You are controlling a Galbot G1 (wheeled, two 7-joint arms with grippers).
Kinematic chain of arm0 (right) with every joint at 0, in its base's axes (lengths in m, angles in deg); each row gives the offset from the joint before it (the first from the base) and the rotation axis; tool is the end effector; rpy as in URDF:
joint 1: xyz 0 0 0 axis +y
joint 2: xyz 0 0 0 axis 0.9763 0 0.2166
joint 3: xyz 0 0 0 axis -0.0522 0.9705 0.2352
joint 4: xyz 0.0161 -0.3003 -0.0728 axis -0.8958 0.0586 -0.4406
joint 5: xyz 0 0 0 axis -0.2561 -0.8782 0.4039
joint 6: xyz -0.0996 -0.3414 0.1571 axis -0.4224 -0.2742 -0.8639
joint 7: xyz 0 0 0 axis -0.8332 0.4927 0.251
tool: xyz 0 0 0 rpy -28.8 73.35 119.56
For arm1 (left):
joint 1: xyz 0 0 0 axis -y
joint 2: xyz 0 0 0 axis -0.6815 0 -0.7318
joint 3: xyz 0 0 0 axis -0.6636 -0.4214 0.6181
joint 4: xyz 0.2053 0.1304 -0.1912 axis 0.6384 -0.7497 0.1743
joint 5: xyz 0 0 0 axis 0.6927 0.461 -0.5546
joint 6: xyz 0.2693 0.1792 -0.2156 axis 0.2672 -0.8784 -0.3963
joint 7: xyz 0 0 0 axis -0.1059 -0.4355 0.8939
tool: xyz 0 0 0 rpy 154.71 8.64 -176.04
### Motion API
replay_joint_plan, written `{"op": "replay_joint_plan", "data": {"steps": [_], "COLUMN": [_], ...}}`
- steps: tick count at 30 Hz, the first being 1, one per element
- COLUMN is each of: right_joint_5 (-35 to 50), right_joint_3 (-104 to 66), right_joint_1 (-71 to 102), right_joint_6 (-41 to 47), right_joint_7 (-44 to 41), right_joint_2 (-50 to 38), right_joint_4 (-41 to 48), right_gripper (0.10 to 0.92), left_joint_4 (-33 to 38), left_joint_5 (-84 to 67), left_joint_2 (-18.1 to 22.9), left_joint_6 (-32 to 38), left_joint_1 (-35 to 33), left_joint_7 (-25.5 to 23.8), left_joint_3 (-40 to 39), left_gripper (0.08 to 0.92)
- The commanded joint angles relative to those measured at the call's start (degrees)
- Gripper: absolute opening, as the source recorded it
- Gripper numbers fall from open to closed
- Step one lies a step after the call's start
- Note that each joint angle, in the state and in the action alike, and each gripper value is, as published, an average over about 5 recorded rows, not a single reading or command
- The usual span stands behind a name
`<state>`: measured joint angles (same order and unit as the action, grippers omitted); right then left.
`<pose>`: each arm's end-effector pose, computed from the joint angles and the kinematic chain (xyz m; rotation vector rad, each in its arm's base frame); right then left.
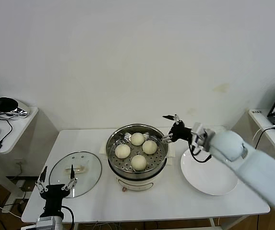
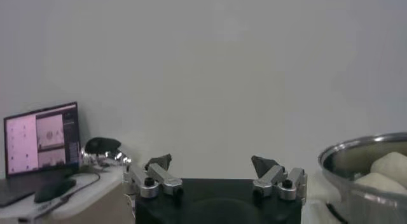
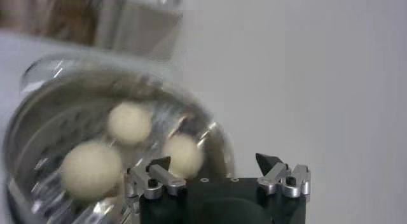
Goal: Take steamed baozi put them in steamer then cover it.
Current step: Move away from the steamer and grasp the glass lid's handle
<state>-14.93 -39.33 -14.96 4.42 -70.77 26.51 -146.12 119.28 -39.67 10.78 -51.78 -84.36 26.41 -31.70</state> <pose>0.4115 -0.0172 -0.1354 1.1839 -2.8034 0.7666 0.2040 0.0365 -0.2642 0.3235 -3.0610 -0.3900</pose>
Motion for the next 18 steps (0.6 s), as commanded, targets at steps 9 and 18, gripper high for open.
{"op": "replay_joint_plan", "data": {"steps": [9, 18], "right_joint_5": [-16.3, -16.4], "right_joint_3": [-60.4, -65.3], "right_joint_1": [55.3, 59.0], "right_joint_6": [-13.7, -10.2], "right_joint_7": [8.9, 13.7], "right_joint_2": [39.6, 41.3], "right_joint_4": [-10.7, -13.0], "right_gripper": [0.823, 0.823], "left_joint_4": [-18.4, -27.6], "left_joint_5": [48.4, 65.1], "left_joint_2": [-6.6, -13.1], "left_joint_6": [3.5, 4.6], "left_joint_1": [2.4, 10.0], "left_joint_7": [-9.4, -9.7], "left_joint_3": [5.9, 2.7], "left_gripper": [0.823, 0.823]}}
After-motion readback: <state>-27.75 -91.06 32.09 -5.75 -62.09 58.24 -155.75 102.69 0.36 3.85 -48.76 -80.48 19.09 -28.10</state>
